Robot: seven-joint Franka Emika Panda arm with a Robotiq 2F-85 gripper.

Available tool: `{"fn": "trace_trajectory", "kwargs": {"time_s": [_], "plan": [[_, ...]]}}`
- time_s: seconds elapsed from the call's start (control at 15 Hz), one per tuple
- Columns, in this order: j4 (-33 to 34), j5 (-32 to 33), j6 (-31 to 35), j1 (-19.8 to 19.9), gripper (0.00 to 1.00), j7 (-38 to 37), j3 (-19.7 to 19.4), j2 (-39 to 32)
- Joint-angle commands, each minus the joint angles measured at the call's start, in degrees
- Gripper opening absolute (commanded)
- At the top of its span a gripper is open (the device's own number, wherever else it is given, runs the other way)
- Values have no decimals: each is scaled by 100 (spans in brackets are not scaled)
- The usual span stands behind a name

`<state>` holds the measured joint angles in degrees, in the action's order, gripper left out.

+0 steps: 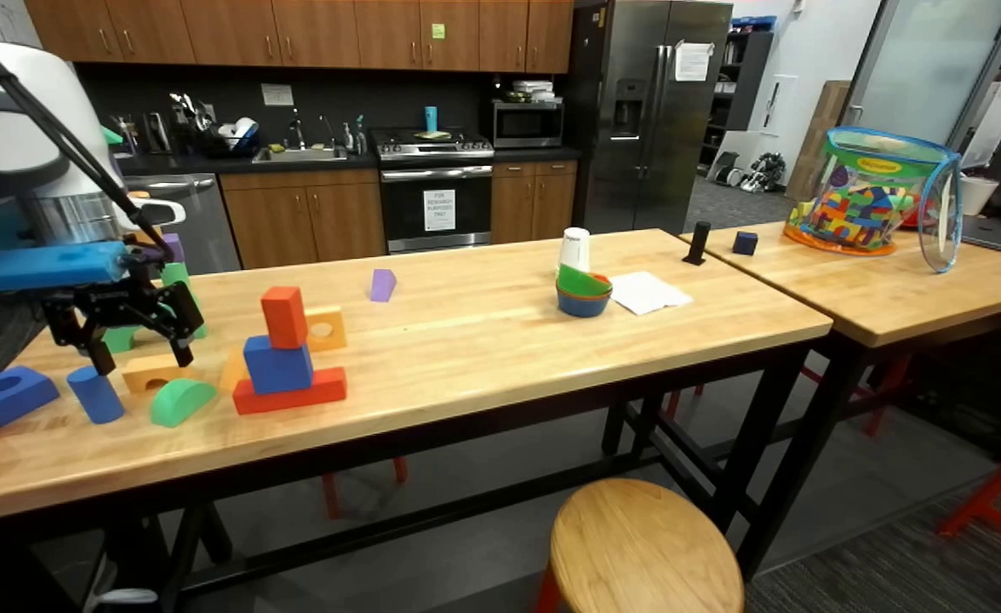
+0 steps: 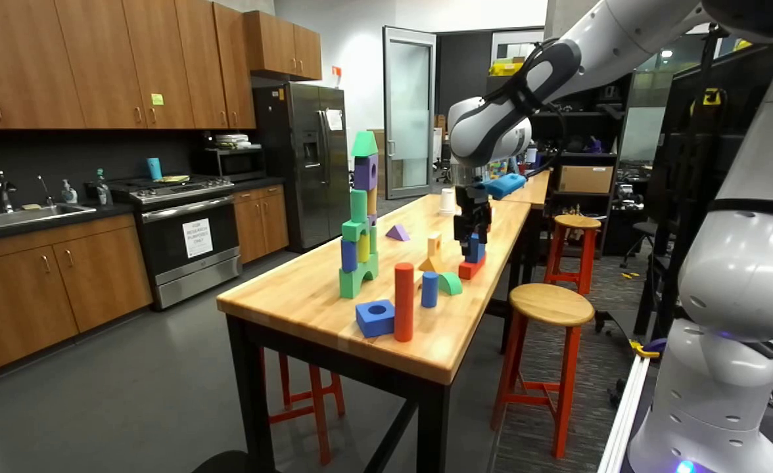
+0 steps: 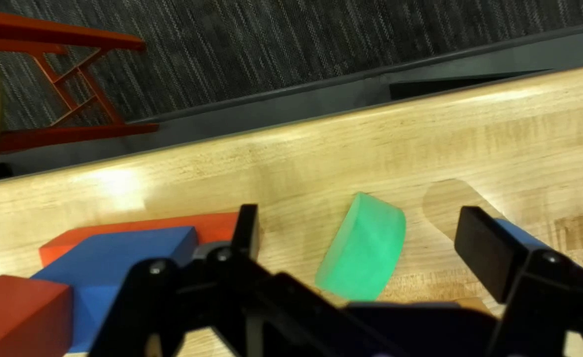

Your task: Take the orange block off of the stack and put it down to the left

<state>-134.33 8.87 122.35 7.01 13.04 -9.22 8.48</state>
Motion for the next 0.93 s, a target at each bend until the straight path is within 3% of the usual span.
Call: {"fn": "trace_trajectory", "kwargs": {"time_s": [0.0, 0.4, 0.53, 0.87], "plan": [[64, 76, -7, -127, 100, 0, 194, -86], [597, -1021, -426, -182, 100, -502, 216, 161], [823, -1283, -741, -62, 100, -727, 101, 381], [1450, -1194, -1522, 523, 100, -1354, -399, 605]]}}
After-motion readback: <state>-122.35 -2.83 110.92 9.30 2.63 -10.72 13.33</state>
